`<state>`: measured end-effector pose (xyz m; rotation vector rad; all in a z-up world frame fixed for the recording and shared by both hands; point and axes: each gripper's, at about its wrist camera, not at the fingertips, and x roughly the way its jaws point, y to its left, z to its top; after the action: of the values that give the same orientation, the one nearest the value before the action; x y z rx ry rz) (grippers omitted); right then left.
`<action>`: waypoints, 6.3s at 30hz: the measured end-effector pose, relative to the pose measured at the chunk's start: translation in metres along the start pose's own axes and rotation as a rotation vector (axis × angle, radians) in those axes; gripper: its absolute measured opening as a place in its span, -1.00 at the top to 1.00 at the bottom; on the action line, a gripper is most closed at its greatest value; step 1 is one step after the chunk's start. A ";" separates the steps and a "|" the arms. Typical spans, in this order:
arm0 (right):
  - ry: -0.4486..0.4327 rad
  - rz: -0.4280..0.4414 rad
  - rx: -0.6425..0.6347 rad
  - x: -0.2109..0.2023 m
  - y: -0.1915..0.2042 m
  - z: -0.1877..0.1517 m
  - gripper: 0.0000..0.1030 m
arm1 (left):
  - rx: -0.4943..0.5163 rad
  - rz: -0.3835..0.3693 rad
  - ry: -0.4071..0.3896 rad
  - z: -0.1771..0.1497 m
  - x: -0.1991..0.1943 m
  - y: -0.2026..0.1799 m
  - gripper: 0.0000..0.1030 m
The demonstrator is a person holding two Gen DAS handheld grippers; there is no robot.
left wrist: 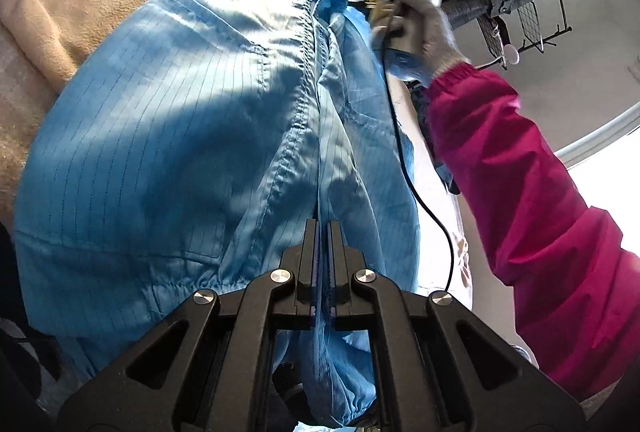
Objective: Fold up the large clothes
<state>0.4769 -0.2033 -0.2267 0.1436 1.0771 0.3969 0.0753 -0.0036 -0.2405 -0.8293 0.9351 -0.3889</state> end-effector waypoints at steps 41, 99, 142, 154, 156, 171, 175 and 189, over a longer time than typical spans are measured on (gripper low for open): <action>0.069 -0.103 -0.328 -0.150 -0.024 -0.307 0.30 | 0.224 0.212 -0.018 0.009 -0.030 -0.034 0.18; 0.160 0.466 0.118 -0.169 -0.078 -0.373 0.00 | -0.056 0.099 0.281 0.065 -0.056 0.066 -0.35; -0.069 0.510 0.283 -0.151 -0.084 -0.198 0.95 | -0.067 -0.009 0.081 0.219 0.008 -0.003 0.98; -0.039 0.408 0.353 -0.104 -0.101 -0.168 0.95 | -0.119 0.094 0.072 0.246 0.053 0.023 0.98; -0.035 0.402 0.352 -0.103 -0.101 -0.168 0.93 | -0.114 0.112 0.069 0.248 0.055 0.024 0.97; -0.137 0.384 0.320 -0.141 -0.115 -0.159 -0.05 | -0.042 0.158 -0.040 0.258 0.026 0.018 -0.10; -0.124 0.285 0.227 -0.144 -0.103 -0.161 0.00 | 0.019 0.211 -0.008 0.253 0.036 0.019 -0.10; -0.004 0.130 0.103 -0.106 -0.094 -0.169 0.20 | 0.122 0.288 0.118 0.247 0.088 0.030 0.26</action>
<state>0.3077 -0.3437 -0.2474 0.3071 1.0879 0.4571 0.3271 0.0729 -0.2319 -0.5551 1.1121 -0.2430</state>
